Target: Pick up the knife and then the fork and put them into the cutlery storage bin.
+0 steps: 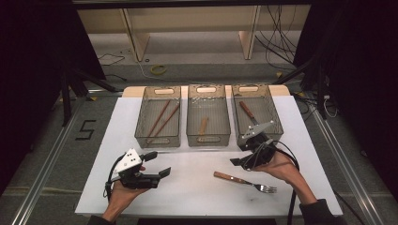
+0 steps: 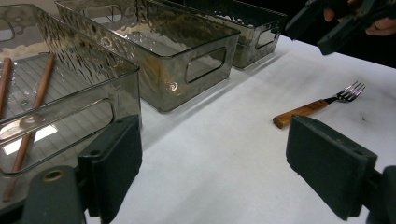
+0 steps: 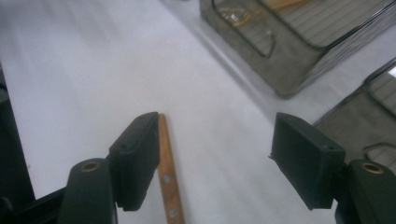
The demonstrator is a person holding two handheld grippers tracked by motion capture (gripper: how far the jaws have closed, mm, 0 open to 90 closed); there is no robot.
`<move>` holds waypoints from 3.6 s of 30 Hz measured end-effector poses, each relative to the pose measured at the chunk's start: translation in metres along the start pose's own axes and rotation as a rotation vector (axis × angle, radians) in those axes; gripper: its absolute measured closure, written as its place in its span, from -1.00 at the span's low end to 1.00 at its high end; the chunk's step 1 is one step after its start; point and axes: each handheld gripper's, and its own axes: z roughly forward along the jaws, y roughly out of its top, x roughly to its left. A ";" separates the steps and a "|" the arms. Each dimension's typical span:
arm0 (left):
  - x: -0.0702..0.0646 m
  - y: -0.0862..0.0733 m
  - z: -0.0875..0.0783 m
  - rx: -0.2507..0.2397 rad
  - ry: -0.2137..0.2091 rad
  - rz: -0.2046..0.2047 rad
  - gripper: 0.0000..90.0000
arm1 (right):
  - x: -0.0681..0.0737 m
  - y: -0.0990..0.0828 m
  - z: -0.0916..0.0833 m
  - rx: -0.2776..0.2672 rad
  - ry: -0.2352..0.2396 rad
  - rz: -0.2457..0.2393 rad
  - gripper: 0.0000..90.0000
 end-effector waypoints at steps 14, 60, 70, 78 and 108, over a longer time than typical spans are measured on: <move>0.000 0.000 0.000 0.002 -0.002 0.003 -0.60 | 0.012 -0.015 0.016 0.143 0.016 -0.048 -0.16; 0.000 0.000 0.000 0.005 -0.002 0.006 -0.60 | 0.025 -0.028 0.043 0.332 0.030 -0.133 0.54; 0.000 0.000 0.001 0.006 -0.002 0.007 -0.60 | 0.028 -0.028 0.045 0.358 0.015 -0.162 0.65; 0.000 0.000 0.001 0.007 -0.001 0.008 -0.60 | 0.031 -0.026 0.046 0.370 0.003 -0.172 0.72; 0.000 0.000 0.000 0.004 -0.002 0.007 -0.60 | 0.018 -0.024 0.028 0.244 0.008 -0.091 0.73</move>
